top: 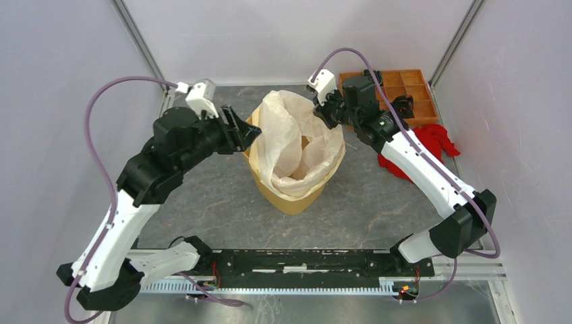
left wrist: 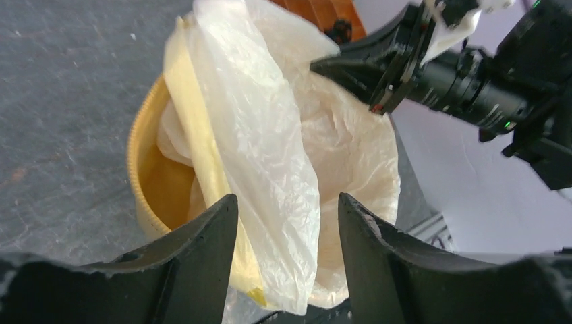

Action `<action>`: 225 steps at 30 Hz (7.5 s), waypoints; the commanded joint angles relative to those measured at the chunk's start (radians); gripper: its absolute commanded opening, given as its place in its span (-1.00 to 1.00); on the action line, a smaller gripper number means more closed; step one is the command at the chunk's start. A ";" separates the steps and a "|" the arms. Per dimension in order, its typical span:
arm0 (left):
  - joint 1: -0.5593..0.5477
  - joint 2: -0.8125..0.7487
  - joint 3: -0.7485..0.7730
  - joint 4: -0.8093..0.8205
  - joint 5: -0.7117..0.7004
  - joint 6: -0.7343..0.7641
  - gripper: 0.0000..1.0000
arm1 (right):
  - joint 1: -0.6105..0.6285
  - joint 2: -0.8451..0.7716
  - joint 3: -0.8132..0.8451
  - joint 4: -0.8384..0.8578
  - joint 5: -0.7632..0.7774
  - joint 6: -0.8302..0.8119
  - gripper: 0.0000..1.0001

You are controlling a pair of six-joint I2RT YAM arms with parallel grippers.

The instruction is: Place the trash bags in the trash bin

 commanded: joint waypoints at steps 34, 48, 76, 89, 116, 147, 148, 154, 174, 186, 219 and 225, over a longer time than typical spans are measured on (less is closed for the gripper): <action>0.002 0.088 -0.071 -0.059 -0.240 0.140 -0.96 | -0.003 -0.070 -0.085 0.046 0.054 -0.088 -0.98; 0.096 -0.044 -0.290 0.034 -0.446 0.067 -0.96 | -0.002 -0.061 -0.107 0.056 0.047 -0.087 -0.99; 0.302 -0.259 -0.803 0.299 0.054 -0.167 -0.95 | -0.002 -0.084 -0.160 0.091 0.002 0.009 -0.99; 0.316 -0.214 -0.508 0.127 0.038 0.039 0.51 | -0.002 -0.101 -0.164 0.092 -0.020 0.002 -0.99; 0.620 -0.061 -0.992 0.836 0.762 -0.276 -0.35 | -0.001 -0.106 -0.207 0.113 -0.070 -0.005 -0.99; 0.343 0.118 -1.105 0.960 0.465 -0.343 -0.96 | -0.002 -0.078 -0.184 0.046 0.097 0.345 -0.06; 0.343 0.097 -1.100 0.931 0.447 -0.329 -0.96 | -0.004 -0.081 -0.148 0.001 0.123 0.355 0.05; 0.344 0.045 -1.064 0.837 0.415 -0.271 -0.96 | -0.069 -0.219 -0.133 0.000 0.023 0.432 0.57; 0.344 0.051 -1.067 0.862 0.493 -0.278 -0.96 | 0.184 -0.036 0.091 -0.103 0.038 0.198 0.15; 0.342 0.087 -1.171 0.929 0.401 -0.301 -0.96 | 0.226 0.137 -0.129 0.328 0.099 0.489 0.13; 0.618 -0.130 -1.023 0.679 0.705 -0.318 0.46 | -0.621 -0.584 -0.655 0.506 -0.344 0.806 0.73; 0.646 -0.061 -1.046 0.864 0.841 -0.440 0.54 | -0.780 -0.502 -1.022 1.226 -0.744 1.287 0.64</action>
